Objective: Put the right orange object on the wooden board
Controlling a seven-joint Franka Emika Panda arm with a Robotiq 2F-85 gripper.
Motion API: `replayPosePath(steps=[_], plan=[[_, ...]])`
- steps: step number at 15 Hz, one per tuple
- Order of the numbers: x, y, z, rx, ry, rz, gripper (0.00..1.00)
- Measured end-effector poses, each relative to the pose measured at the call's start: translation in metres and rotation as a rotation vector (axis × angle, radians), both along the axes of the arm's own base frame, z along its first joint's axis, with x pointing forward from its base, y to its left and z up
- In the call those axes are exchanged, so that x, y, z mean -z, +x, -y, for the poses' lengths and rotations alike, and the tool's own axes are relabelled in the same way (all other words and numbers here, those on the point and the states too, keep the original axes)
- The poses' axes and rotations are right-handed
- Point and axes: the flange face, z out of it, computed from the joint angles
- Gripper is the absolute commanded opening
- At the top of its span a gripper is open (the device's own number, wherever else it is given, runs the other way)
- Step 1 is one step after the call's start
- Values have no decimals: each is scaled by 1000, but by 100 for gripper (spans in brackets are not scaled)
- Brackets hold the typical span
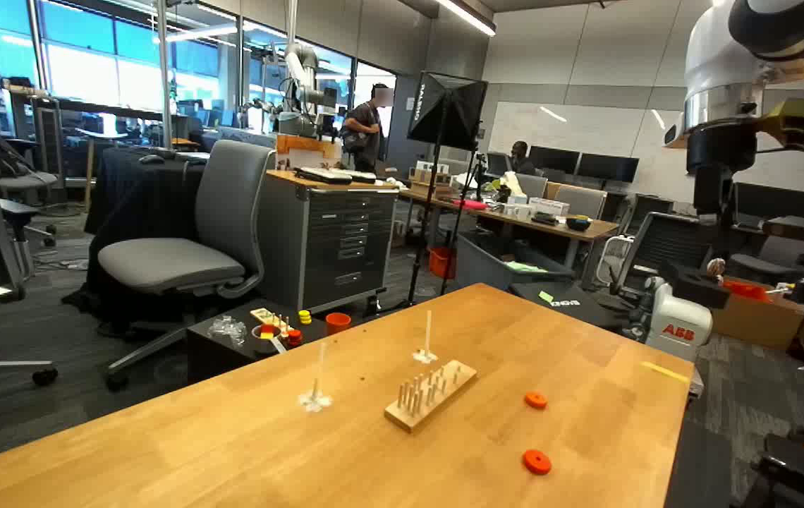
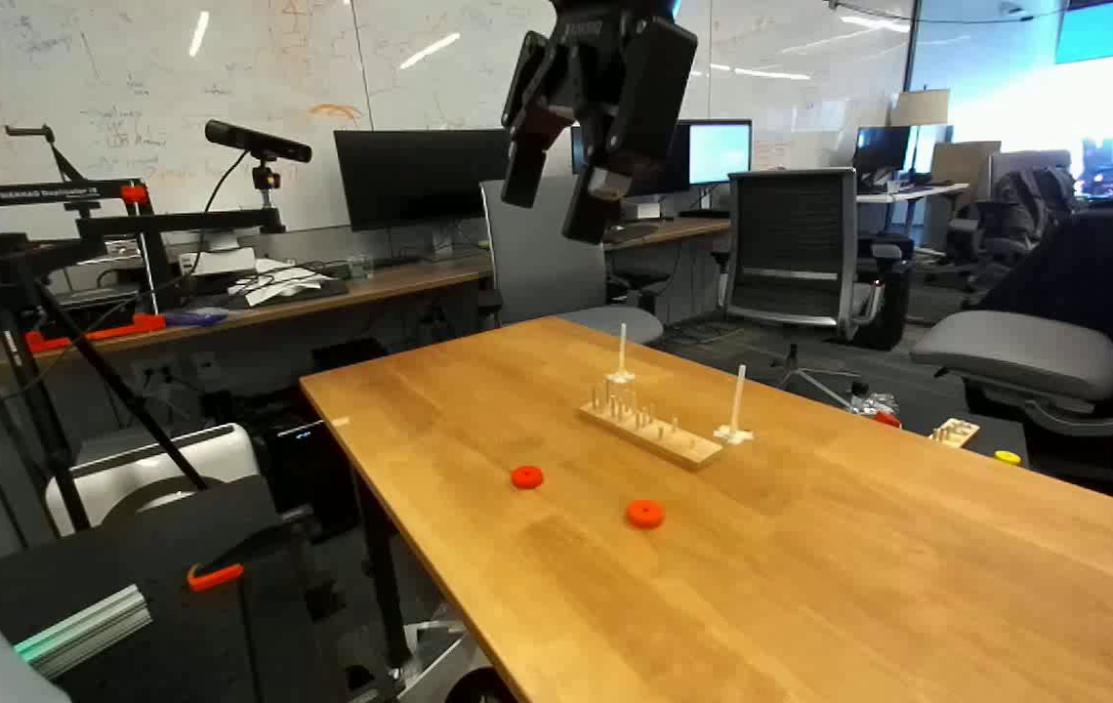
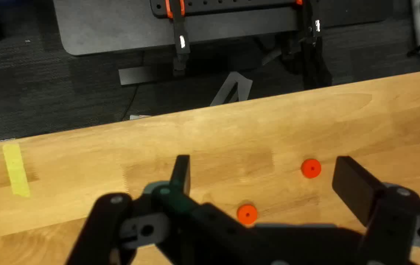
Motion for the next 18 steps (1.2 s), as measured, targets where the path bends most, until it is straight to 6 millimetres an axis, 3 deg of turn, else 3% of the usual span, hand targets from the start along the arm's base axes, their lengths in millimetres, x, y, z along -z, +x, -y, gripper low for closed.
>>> replayPosePath(steps=[13,18], plan=[[6,17,0,33,-1,108,100],[-3,11,8,-130,-169,89,100]])
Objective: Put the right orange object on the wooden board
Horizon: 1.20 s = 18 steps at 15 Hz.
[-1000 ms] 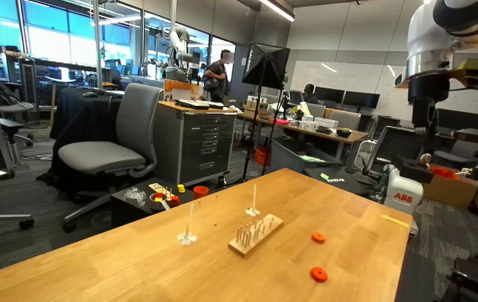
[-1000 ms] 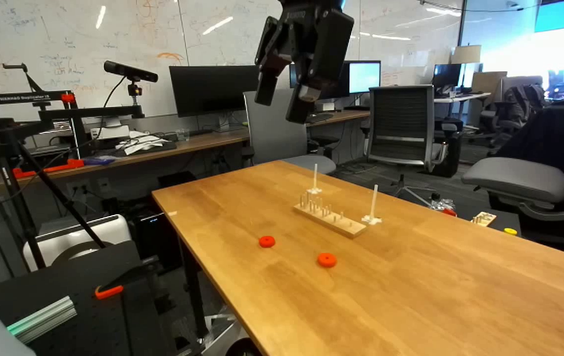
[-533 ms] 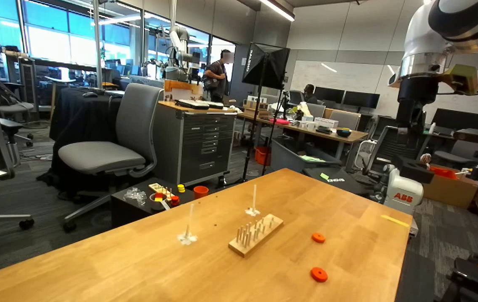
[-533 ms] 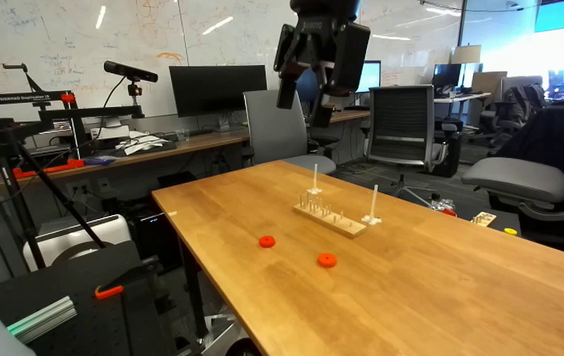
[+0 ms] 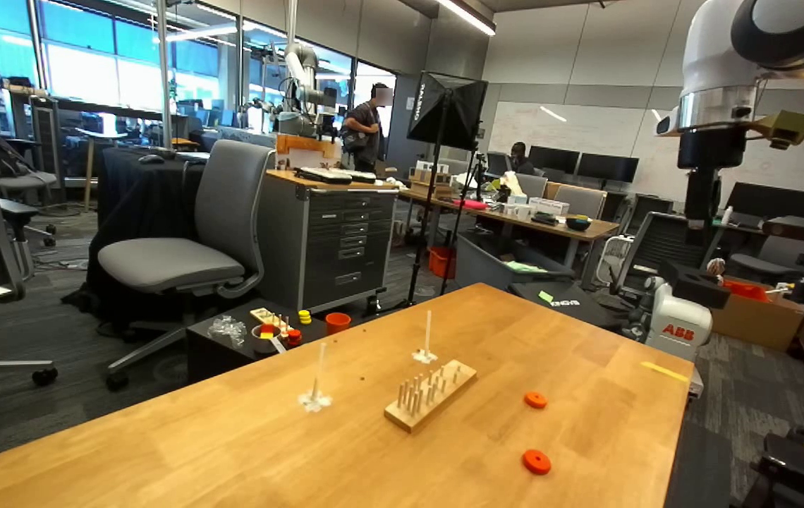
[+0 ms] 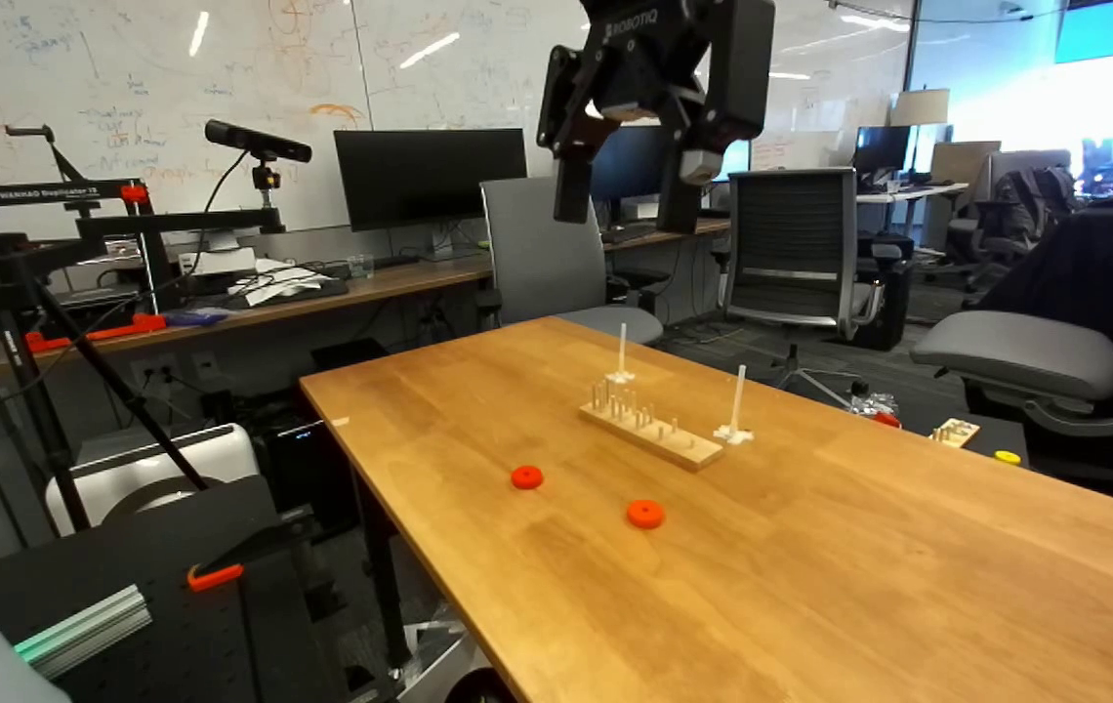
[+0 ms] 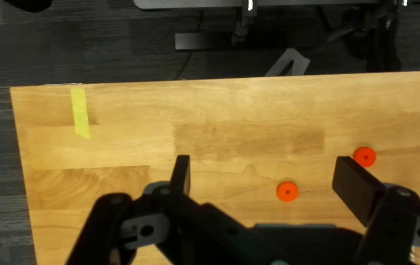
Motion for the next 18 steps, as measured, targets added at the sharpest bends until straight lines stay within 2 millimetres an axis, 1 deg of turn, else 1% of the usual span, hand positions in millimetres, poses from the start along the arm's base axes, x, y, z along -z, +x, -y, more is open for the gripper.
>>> replayPosePath(steps=[2,6,8,10,12,18], plan=[[-5,-3,1,-16,-16,2,100],[-4,-4,1,-20,-16,0,100],[-2,-3,1,-91,-84,1,100],[3,-10,0,-167,-164,-38,100],[7,-12,-1,-173,-169,-47,100],[9,-11,-1,-174,-169,-46,100]])
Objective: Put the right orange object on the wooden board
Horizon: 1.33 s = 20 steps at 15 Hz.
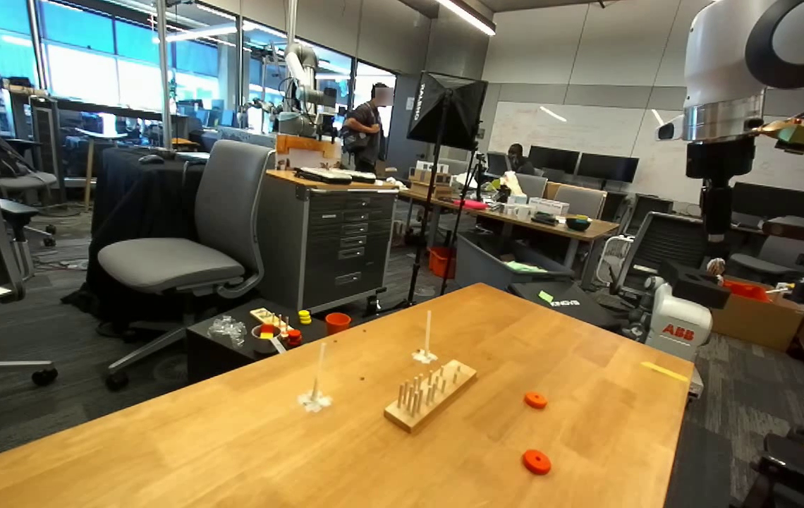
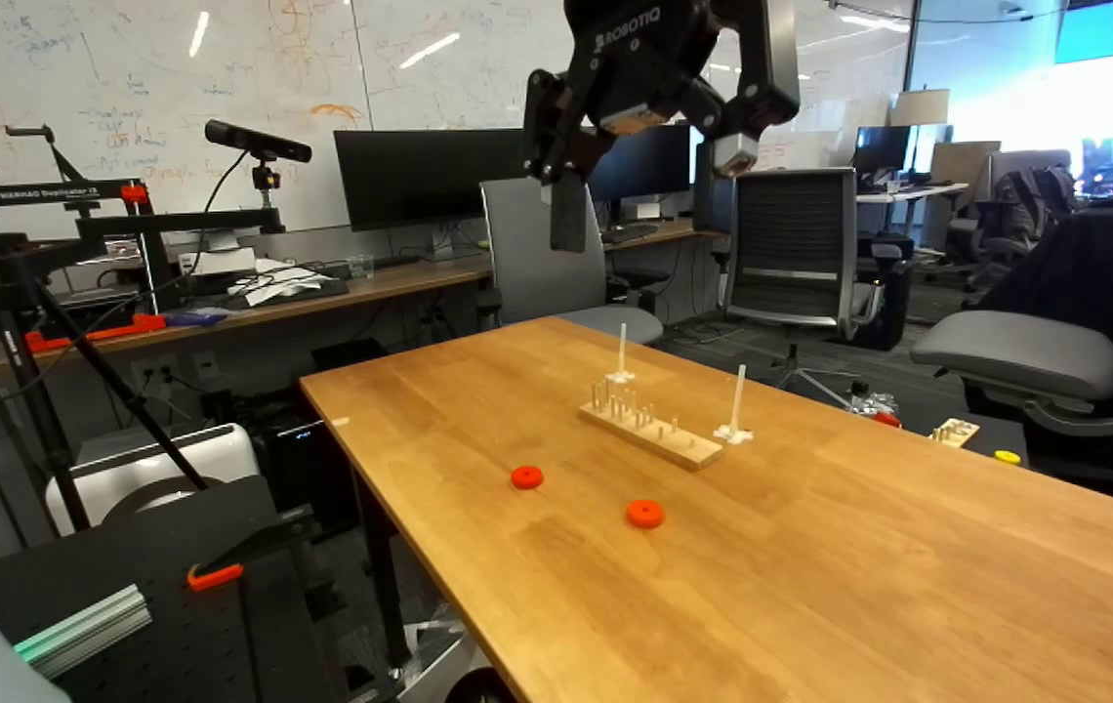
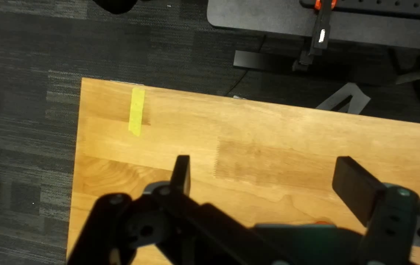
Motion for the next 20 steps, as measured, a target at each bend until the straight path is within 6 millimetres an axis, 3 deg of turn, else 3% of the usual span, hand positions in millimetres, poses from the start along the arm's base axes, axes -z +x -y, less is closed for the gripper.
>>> replayPosePath(steps=[7,16,20], plan=[[17,15,-16,60,-5,199,100],[92,51,-77,99,-46,163,100],[101,53,-78,101,-46,146,100]])
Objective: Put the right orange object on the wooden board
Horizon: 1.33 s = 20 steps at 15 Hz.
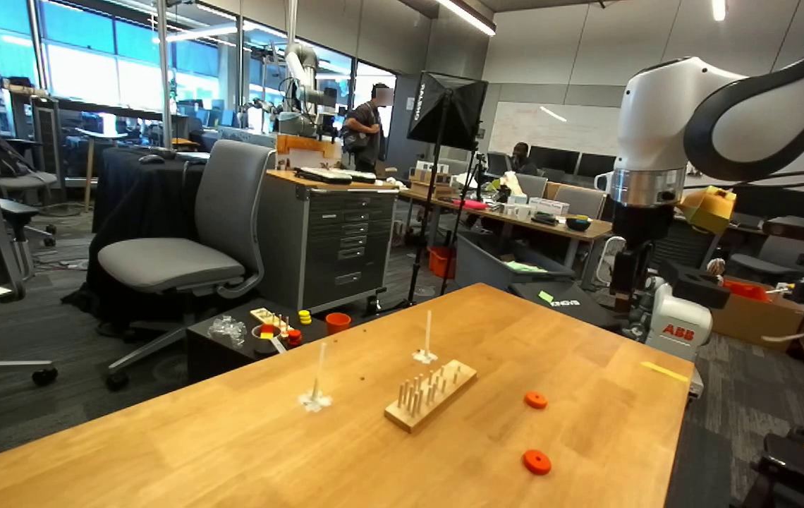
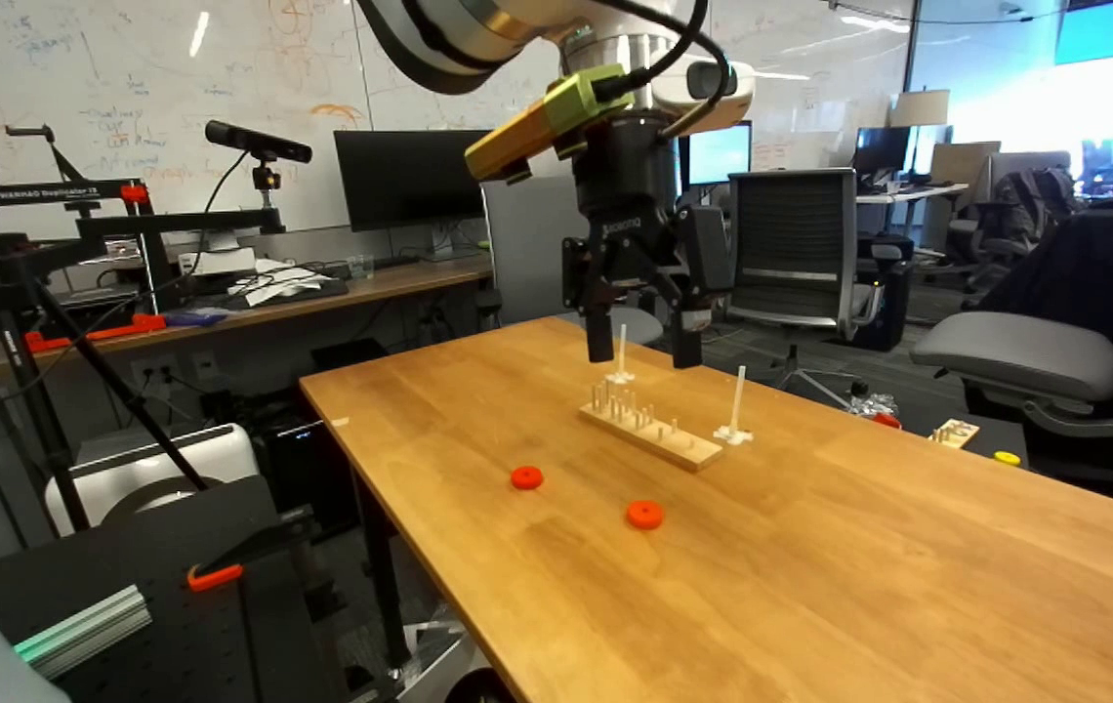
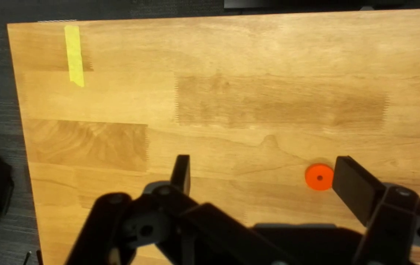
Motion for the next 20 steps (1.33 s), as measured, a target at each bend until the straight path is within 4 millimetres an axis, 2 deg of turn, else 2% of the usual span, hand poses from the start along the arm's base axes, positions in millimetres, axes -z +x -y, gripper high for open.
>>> replayPosePath(steps=[3,7,14,20], plan=[[1,0,0,0,0,-2,100],[19,4,-5,-58,58,-52,100],[53,39,-5,-186,74,-191,100],[77,58,-21,-231,59,-227,100]])
